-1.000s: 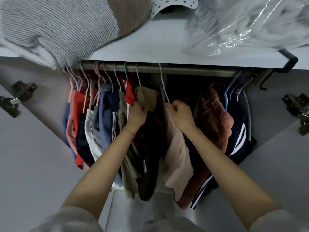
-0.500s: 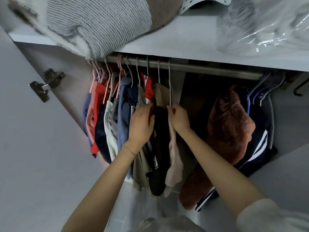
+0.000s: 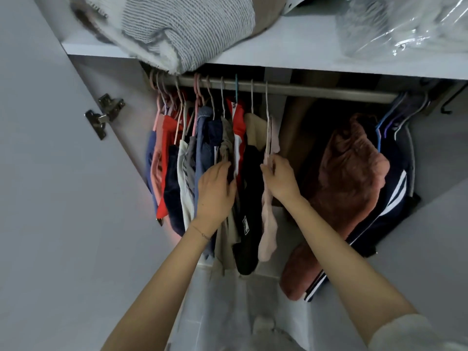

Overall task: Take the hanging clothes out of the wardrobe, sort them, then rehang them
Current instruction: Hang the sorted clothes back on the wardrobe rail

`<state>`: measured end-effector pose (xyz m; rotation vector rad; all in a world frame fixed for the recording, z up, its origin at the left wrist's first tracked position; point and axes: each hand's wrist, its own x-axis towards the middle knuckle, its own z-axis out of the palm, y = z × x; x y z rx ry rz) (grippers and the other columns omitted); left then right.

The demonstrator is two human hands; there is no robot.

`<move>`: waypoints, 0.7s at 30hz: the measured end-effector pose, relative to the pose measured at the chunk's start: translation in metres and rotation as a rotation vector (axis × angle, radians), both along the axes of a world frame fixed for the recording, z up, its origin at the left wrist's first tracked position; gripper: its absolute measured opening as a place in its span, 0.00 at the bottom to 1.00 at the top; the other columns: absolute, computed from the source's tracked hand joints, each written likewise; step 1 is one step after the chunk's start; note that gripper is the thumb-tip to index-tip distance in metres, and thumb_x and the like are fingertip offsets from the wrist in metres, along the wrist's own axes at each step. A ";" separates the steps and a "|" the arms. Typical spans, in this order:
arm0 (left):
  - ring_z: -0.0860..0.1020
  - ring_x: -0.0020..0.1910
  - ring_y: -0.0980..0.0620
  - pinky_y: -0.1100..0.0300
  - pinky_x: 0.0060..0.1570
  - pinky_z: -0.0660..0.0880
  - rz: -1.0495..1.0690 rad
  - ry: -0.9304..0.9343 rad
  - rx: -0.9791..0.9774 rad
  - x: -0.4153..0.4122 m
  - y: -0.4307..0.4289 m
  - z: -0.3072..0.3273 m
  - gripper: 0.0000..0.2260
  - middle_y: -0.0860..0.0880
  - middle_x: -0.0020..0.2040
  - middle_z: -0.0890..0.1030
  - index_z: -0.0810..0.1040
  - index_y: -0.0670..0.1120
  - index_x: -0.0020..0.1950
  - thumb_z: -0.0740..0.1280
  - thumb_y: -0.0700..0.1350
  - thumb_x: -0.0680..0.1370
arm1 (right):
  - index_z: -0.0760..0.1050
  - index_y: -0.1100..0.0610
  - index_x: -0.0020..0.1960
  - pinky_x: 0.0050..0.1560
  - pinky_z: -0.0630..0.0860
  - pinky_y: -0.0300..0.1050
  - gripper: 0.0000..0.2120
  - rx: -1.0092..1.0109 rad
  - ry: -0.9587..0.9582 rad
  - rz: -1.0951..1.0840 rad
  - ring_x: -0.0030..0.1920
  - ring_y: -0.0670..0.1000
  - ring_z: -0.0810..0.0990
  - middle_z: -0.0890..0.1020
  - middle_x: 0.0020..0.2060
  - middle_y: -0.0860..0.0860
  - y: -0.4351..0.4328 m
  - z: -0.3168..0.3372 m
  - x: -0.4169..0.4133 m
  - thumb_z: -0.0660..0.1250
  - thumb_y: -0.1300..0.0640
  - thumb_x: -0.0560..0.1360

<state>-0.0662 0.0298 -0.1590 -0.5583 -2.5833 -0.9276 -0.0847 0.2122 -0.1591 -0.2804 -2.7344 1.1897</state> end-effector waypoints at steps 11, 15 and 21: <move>0.66 0.74 0.42 0.39 0.70 0.62 -0.072 -0.068 -0.048 0.084 -0.077 -0.008 0.21 0.41 0.73 0.68 0.68 0.41 0.73 0.63 0.42 0.81 | 0.65 0.59 0.74 0.71 0.65 0.51 0.23 0.076 0.130 -0.095 0.70 0.57 0.68 0.71 0.69 0.56 -0.070 0.015 0.135 0.63 0.56 0.81; 0.65 0.74 0.43 0.40 0.70 0.62 -0.096 -0.075 -0.009 0.121 -0.088 0.003 0.21 0.43 0.74 0.68 0.67 0.42 0.74 0.62 0.42 0.81 | 0.65 0.58 0.75 0.71 0.62 0.47 0.24 0.118 0.130 -0.102 0.70 0.56 0.67 0.71 0.70 0.56 -0.085 0.027 0.186 0.63 0.58 0.80; 0.67 0.73 0.42 0.40 0.70 0.63 -0.123 0.027 0.049 0.158 -0.103 0.032 0.20 0.41 0.73 0.70 0.68 0.40 0.73 0.63 0.40 0.81 | 0.64 0.58 0.75 0.72 0.58 0.44 0.24 0.173 0.198 -0.122 0.73 0.55 0.64 0.70 0.71 0.55 -0.097 0.055 0.227 0.63 0.58 0.80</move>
